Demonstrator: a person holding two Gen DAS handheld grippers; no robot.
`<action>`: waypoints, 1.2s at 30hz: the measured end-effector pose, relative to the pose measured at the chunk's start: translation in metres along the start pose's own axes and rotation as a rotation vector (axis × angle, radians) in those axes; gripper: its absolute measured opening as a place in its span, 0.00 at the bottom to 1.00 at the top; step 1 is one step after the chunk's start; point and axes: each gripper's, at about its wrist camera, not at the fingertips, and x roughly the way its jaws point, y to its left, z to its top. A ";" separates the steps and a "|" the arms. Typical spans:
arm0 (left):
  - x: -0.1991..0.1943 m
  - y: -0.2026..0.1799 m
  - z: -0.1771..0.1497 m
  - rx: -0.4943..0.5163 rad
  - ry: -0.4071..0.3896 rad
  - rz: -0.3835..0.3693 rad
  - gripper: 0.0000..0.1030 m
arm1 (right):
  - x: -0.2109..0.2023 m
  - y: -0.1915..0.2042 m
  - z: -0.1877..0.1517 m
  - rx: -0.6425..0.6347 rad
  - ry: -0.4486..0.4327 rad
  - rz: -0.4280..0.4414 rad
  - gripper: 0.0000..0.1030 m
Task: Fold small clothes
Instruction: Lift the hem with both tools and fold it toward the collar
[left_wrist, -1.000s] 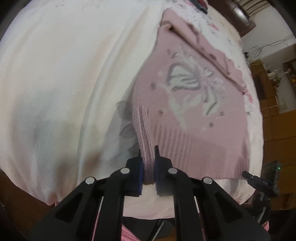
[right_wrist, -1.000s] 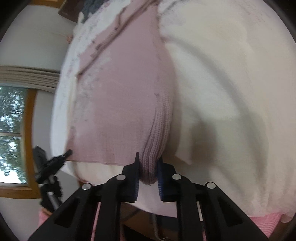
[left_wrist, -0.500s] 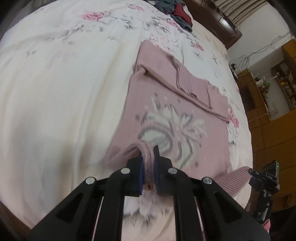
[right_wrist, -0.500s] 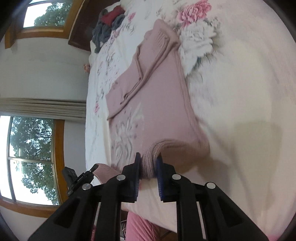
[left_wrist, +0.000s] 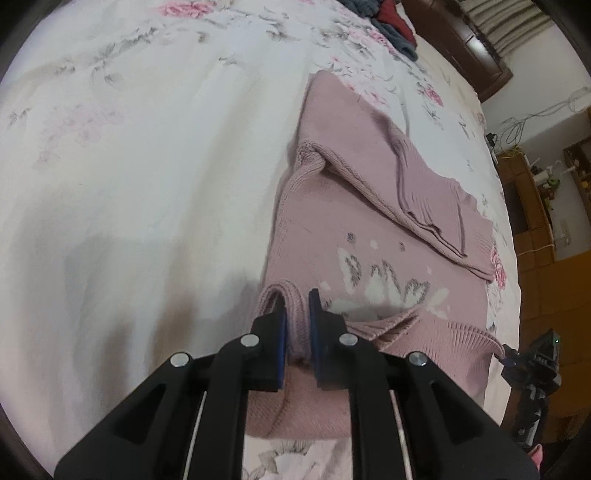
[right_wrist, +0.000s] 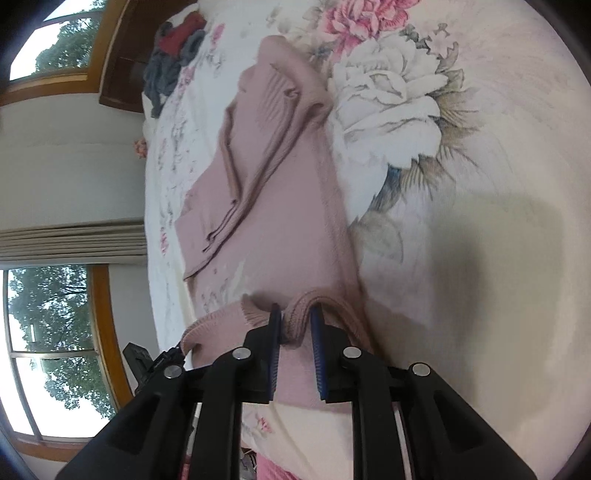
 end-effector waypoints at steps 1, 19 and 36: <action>0.000 0.001 0.001 -0.009 0.005 -0.013 0.13 | -0.001 -0.002 0.002 -0.002 0.003 -0.006 0.19; -0.030 -0.023 -0.004 0.300 -0.038 0.023 0.55 | -0.017 0.045 -0.018 -0.451 -0.041 -0.273 0.49; 0.009 -0.054 -0.010 0.501 -0.056 0.134 0.11 | 0.040 0.065 -0.024 -0.680 -0.016 -0.465 0.18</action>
